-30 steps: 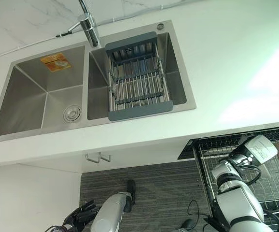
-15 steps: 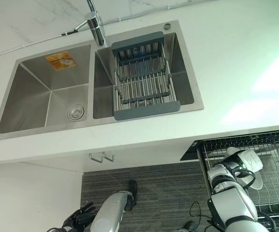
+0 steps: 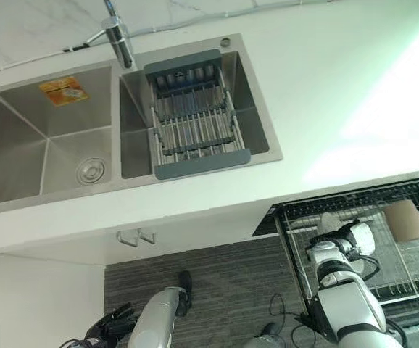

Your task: Place the dishes in the dishwasher.

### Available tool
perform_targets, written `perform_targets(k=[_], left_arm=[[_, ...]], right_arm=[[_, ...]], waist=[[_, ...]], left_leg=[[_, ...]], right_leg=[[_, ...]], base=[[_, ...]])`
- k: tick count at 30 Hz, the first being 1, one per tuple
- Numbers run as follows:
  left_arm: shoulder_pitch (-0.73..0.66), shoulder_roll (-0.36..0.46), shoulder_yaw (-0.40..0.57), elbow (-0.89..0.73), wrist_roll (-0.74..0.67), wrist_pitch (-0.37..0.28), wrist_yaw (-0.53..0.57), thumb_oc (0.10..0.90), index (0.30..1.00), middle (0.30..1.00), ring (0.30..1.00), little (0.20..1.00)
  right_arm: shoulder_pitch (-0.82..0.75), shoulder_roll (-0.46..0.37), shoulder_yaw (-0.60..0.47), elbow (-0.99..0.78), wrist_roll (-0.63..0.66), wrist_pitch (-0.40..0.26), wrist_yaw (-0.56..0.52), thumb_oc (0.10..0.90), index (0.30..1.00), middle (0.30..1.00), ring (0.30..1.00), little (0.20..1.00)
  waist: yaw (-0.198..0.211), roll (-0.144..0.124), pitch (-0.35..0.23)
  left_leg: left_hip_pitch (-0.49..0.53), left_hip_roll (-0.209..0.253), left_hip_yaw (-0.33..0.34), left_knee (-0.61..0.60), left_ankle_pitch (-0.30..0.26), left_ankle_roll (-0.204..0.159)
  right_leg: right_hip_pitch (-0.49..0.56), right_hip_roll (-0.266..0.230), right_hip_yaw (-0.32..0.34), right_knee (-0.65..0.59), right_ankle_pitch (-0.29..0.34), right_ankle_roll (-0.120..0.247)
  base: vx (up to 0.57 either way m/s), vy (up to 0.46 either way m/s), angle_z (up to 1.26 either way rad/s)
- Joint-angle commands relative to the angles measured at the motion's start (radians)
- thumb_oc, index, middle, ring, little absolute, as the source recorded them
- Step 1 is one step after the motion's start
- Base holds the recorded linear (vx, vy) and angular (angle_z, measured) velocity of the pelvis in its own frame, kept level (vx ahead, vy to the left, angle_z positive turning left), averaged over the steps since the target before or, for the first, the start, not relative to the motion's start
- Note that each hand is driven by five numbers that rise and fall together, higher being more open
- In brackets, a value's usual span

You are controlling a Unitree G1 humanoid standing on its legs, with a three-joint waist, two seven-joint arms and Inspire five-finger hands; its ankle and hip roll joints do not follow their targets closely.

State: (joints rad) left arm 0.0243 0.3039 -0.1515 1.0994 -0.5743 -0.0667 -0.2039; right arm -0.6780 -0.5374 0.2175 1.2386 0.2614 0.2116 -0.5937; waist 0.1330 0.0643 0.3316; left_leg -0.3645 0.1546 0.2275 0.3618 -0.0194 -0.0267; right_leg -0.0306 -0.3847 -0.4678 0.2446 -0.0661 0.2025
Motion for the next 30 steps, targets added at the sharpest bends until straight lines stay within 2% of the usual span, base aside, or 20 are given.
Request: perform_targets(k=[1, 6, 11, 15, 17, 24, 28, 30], left_arm=[[0.015, -0.02, -0.045, -0.012, 0.021, -0.016, -0.014, 0.8, 0.9, 0.9, 0.9, 0.9], [0.022, -0.024, -0.019, -0.012, 0.032, -0.019, 0.003, 0.8, 0.9, 0.9, 0.9, 0.9], [0.041, -0.026, 0.014, -0.048, 0.055, 0.004, 0.016, 0.8, 0.9, 0.9, 0.9, 0.9], [0.053, -0.036, 0.027, -0.061, 0.077, 0.009, 0.013, 0.8, 0.9, 0.9, 0.9, 0.9], [0.055, -0.049, 0.029, -0.067, 0.091, 0.007, 0.008, 0.8, 0.9, 0.9, 0.9, 0.9], [0.076, -0.083, 0.028, -0.08, 0.11, 0.023, 0.019, 0.8, 0.9, 0.9, 0.9, 0.9], [0.1, -0.111, 0.052, -0.064, 0.139, 0.021, 0.017, 0.8, 0.9, 0.9, 0.9, 0.9], [0.103, -0.116, 0.059, -0.061, 0.146, 0.021, 0.018, 0.8, 0.9, 0.9, 0.9, 0.9]], right_arm=[[-0.022, -0.089, -0.015, -0.042, 0.087, -0.083, -0.025, 0.8, 0.9, 0.9, 0.9, 0.9], [0.062, -0.073, -0.078, -0.159, 0.239, -0.15, 0.038, 0.8, 0.9, 0.9, 0.9, 0.9], [0.186, -0.063, -0.132, -0.407, 0.319, -0.148, 0.064, 0.8, 0.9, 0.9, 0.9, 0.9], [0.266, -0.059, -0.173, -0.529, 0.264, -0.187, 0.115, 0.8, 0.9, 0.9, 0.9, 0.9], [0.282, -0.069, -0.186, -0.555, 0.219, -0.18, 0.126, 0.8, 0.9, 0.9, 0.9, 0.9], [0.286, -0.075, -0.239, -0.69, 0.226, -0.195, 0.184, 0.8, 0.9, 0.9, 0.9, 0.9], [0.334, -0.085, -0.303, -0.923, 0.183, -0.189, 0.219, 0.8, 0.9, 0.9, 0.9, 0.9], [0.354, -0.084, -0.323, -0.979, 0.167, -0.188, 0.223, 0.8, 0.9, 0.9, 0.9, 0.9]], waist=[[0.01, 0.029, -0.025], [-0.037, 0.002, -0.032], [-0.093, -0.02, -0.045], [-0.123, -0.025, -0.056], [-0.135, -0.025, -0.064], [-0.153, -0.022, -0.081], [-0.184, -0.02, -0.09], [-0.192, -0.022, -0.094]], left_leg=[[0.17, 0.141, 0.059, -0.062, -0.043, -0.124], [0.191, 0.158, 0.076, -0.062, -0.047, -0.131], [0.211, 0.175, 0.088, -0.062, -0.05, -0.143], [0.22, 0.189, 0.099, -0.062, -0.048, -0.151], [0.23, 0.198, 0.112, -0.062, -0.046, -0.157], [0.242, 0.224, 0.12, -0.062, -0.032, -0.176], [0.254, 0.237, 0.135, -0.062, -0.028, -0.187], [0.26, 0.239, 0.141, -0.062, -0.028, -0.187]], right_leg=[[-0.106, 0.013, 0.037, 0.055, 0.016, -0.014], [-0.11, 0.036, 0.075, 0.055, 0.008, -0.022], [-0.115, 0.066, 0.115, 0.055, -0.004, -0.032], [-0.123, 0.083, 0.139, 0.055, -0.014, -0.04], [-0.117, 0.093, 0.142, 0.055, -0.023, -0.046], [-0.113, 0.111, 0.151, 0.055, -0.038, -0.058], [-0.113, 0.123, 0.157, 0.055, -0.049, -0.066], [-0.111, 0.125, 0.158, 0.055, -0.051, -0.067]], base=[[0.01, 0.004, -0.21], [0.02, -0.007, -0.33], [0.03, -0.03, -0.3], [0.01, -0.033, -0.34], [0.03, -0.041, -0.2], [0.03, -0.022, -0.1], [0.01, 0.014, -0.08], [0.02, 0.012, -0.04]])
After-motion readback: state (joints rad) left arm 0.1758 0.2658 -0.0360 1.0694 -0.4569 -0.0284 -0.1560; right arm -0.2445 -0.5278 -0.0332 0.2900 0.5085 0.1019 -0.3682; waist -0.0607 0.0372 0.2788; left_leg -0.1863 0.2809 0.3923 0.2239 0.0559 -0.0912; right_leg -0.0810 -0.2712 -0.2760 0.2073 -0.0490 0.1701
